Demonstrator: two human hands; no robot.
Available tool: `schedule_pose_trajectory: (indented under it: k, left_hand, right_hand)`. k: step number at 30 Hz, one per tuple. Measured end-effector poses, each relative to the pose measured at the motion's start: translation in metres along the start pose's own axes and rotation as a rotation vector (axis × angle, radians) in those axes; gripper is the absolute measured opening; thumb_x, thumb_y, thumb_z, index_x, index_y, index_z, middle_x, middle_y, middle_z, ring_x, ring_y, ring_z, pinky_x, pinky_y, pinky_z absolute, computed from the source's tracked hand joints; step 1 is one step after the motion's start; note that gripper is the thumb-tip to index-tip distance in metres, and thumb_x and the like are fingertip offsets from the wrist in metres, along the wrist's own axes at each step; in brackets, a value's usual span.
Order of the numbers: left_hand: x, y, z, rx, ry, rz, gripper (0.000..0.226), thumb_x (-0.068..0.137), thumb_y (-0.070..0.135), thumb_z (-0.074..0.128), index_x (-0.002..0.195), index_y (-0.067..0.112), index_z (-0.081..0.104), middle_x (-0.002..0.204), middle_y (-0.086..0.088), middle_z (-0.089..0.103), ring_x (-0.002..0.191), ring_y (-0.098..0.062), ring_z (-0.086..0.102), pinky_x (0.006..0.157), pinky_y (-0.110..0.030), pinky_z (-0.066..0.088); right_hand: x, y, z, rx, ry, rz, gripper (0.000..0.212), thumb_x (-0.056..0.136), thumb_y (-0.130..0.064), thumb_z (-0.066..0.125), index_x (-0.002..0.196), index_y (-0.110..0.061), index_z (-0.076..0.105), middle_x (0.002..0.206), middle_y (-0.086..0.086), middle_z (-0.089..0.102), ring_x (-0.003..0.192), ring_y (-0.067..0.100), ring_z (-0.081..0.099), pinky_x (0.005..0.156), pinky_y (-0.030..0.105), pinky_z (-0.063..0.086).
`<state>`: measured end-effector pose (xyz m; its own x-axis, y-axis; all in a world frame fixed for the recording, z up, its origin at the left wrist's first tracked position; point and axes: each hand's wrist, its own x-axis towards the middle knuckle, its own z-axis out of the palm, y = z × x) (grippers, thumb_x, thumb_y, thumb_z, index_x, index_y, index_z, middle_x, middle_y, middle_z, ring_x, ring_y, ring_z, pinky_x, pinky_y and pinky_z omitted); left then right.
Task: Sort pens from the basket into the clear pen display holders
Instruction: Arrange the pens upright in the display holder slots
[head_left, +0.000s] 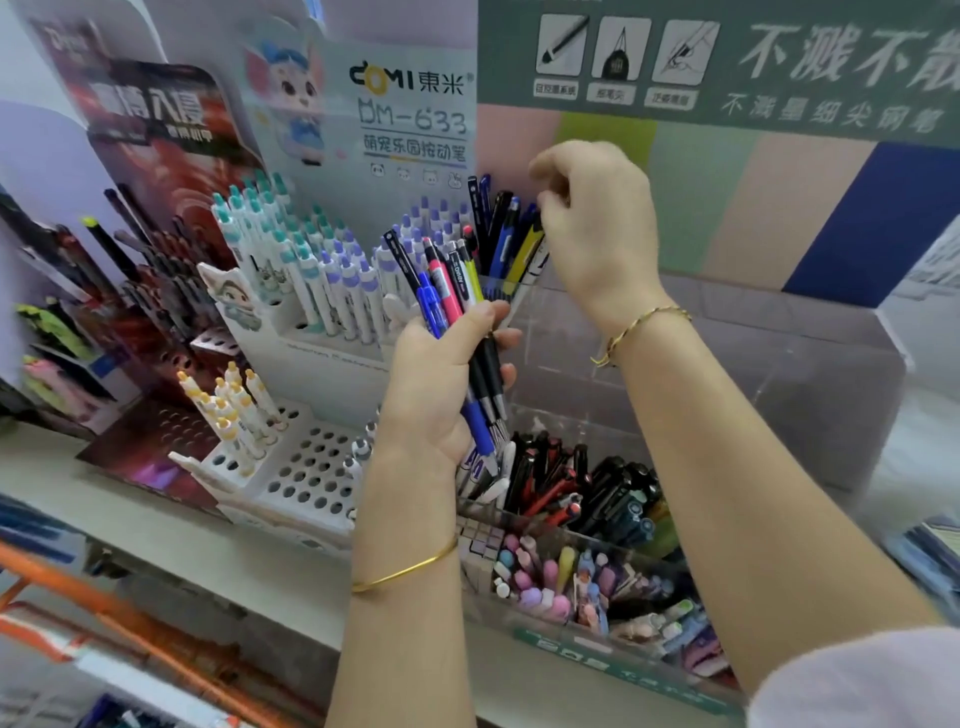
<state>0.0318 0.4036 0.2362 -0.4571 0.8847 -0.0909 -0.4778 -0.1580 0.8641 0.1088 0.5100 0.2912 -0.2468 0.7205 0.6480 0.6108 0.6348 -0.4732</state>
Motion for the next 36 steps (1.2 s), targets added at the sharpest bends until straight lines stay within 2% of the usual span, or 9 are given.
schedule_pose_trajectory:
  k: [2, 6, 10, 13, 16, 19, 24, 28, 36]
  left_hand:
    - [0.000, 0.000, 0.001, -0.002, -0.006, 0.003, 0.018, 0.093, 0.007, 0.057, 0.110, 0.003, 0.055, 0.086, -0.005, 0.065, 0.064, -0.010, 0.065, 0.047, -0.022, 0.048]
    - [-0.003, -0.002, 0.003, -0.003, -0.018, 0.010, 0.007, 0.095, 0.006, 0.055, 0.101, 0.009, 0.054, 0.077, -0.003, 0.061, 0.063, -0.010, 0.066, 0.046, -0.022, 0.049]
    - [-0.005, -0.004, 0.002, 0.005, -0.045, 0.021, 0.017, 0.094, 0.005, 0.056, 0.111, 0.004, 0.054, 0.083, -0.003, 0.064, 0.067, -0.011, 0.066, 0.048, -0.021, 0.049]
    - [-0.007, -0.006, 0.005, 0.033, -0.078, 0.029, 0.013, 0.094, 0.005, 0.055, 0.108, 0.006, 0.055, 0.082, -0.002, 0.065, 0.066, -0.010, 0.065, 0.048, -0.023, 0.049]
    - [-0.010, -0.007, 0.009, 0.060, -0.113, 0.035, 0.014, 0.095, 0.006, 0.055, 0.108, 0.007, 0.057, 0.080, 0.000, 0.069, 0.066, -0.009, 0.067, 0.051, -0.024, 0.052]
    - [-0.008, -0.007, 0.008, 0.072, 0.002, 0.038, 0.018, 0.093, 0.005, 0.059, 0.111, 0.004, 0.056, 0.083, -0.004, 0.071, 0.069, -0.010, 0.070, 0.054, -0.024, 0.055]
    - [-0.002, -0.009, -0.004, 0.133, 0.195, 0.045, 0.026, 0.092, 0.005, 0.060, 0.116, 0.002, 0.050, 0.089, -0.007, 0.065, 0.065, -0.006, 0.069, 0.051, -0.019, 0.051]
    - [-0.004, -0.009, -0.001, 0.132, 0.171, 0.026, 0.027, 0.092, 0.006, 0.060, 0.118, 0.001, 0.052, 0.089, -0.006, 0.065, 0.062, -0.004, 0.067, 0.051, -0.017, 0.051]
    - [-0.005, -0.006, 0.000, 0.110, 0.125, 0.024, 0.019, 0.092, 0.005, 0.059, 0.111, 0.004, 0.055, 0.088, -0.006, 0.065, 0.064, -0.006, 0.067, 0.050, -0.018, 0.050]
  right_hand:
    - [0.000, -0.002, 0.002, -0.003, 0.002, -0.023, 0.033, 0.087, 0.000, 0.057, 0.118, -0.010, 0.059, 0.103, 0.006, 0.067, 0.099, 0.025, 0.060, 0.084, 0.037, 0.048]
    - [-0.002, -0.002, 0.006, -0.086, -0.046, -0.024, 0.030, 0.086, -0.002, 0.057, 0.113, -0.012, 0.058, 0.094, 0.003, 0.069, 0.096, 0.024, 0.059, 0.076, 0.037, 0.050]
    - [-0.010, 0.000, -0.016, 0.199, 0.059, 0.106, 0.020, 0.088, -0.004, 0.054, 0.106, -0.010, 0.063, 0.093, -0.003, 0.062, 0.086, 0.011, 0.058, 0.076, 0.021, 0.046]
    - [-0.018, -0.001, -0.022, 0.257, -0.287, 0.181, 0.027, 0.089, -0.023, 0.063, 0.101, 0.001, 0.064, 0.087, 0.013, 0.065, 0.076, 0.019, 0.059, 0.064, 0.034, 0.046]
    - [-0.029, -0.005, -0.023, 0.423, -0.492, 0.248, 0.026, 0.087, -0.013, 0.067, 0.093, 0.012, 0.062, 0.071, 0.016, 0.057, 0.053, 0.013, 0.053, 0.043, 0.020, 0.040]
    - [-0.028, -0.003, -0.027, 0.605, -0.288, 0.320, 0.005, 0.086, -0.006, 0.066, 0.084, -0.006, 0.062, 0.075, 0.005, 0.060, 0.057, 0.008, 0.056, 0.044, 0.016, 0.042]
    - [-0.018, 0.004, -0.030, 0.567, 0.197, 0.291, 0.025, 0.086, -0.007, 0.064, 0.079, -0.025, 0.049, 0.077, -0.004, 0.058, 0.068, 0.013, 0.060, 0.053, 0.028, 0.054]
    - [-0.020, 0.000, -0.019, 0.498, 0.263, 0.214, 0.022, 0.086, -0.007, 0.062, 0.083, -0.024, 0.048, 0.076, -0.009, 0.055, 0.074, 0.022, 0.063, 0.068, 0.043, 0.056]
    - [-0.014, 0.007, -0.011, 0.460, 0.354, 0.145, 0.014, 0.086, -0.011, 0.059, 0.092, -0.017, 0.049, 0.077, -0.012, 0.054, 0.074, 0.027, 0.064, 0.068, 0.045, 0.055]
